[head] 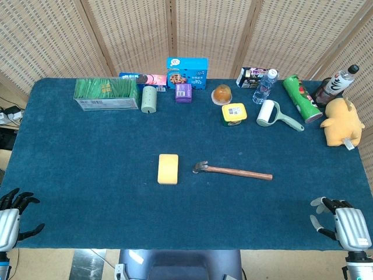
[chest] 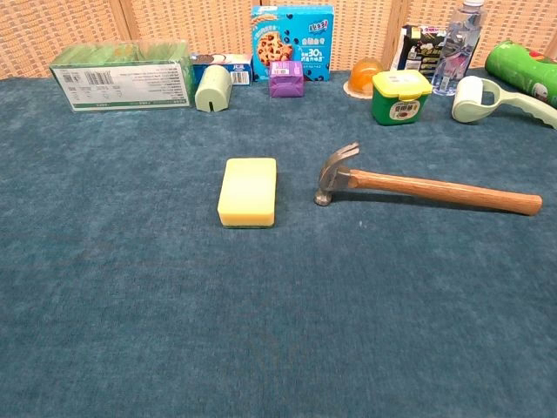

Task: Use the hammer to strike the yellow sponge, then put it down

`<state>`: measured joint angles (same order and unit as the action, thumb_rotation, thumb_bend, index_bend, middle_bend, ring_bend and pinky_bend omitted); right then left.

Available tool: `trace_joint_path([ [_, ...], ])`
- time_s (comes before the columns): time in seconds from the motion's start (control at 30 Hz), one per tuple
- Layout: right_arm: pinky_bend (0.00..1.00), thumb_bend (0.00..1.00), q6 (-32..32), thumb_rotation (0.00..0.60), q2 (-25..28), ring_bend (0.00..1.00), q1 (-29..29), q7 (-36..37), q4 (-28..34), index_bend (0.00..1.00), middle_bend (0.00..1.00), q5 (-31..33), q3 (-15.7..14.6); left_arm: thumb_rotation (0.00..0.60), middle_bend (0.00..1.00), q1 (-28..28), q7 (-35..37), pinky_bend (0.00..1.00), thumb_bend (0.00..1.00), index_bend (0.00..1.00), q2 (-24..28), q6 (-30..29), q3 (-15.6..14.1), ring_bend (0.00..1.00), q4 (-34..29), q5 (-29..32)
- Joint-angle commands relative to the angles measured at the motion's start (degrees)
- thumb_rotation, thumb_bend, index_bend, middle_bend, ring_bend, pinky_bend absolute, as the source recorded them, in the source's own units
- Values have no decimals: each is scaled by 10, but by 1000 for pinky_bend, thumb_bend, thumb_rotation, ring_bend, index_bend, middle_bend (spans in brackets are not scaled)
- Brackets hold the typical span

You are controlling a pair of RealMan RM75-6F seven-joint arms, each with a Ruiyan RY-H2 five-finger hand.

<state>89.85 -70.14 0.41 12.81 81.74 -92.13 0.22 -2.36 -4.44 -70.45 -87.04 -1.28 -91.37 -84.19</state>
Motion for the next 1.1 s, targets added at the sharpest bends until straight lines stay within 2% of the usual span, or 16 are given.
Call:
trace_joint_path([
  [0.03,427,373,-2,600,0,530,0,1,0,430,558,1,0,600,248,0,-1,97,162,361,0,2,0,82,0,1],
  [0.7,427,373,11,600,-1,530,-3,32,-13,430,558,-4,-1,600,248,-5,5,97,162,360,1,-19,2,82,0,-19],
  [0.87,446,373,-9,600,21,526,22,56,4,408,550,-12,10,600,248,5,0,97,161,360,0,-7,6,82,-2,-21],
  [1.1,447,371,-74,600,46,464,87,50,66,310,465,-29,27,600,248,14,-6,97,162,360,5,5,12,82,-6,-16],
])
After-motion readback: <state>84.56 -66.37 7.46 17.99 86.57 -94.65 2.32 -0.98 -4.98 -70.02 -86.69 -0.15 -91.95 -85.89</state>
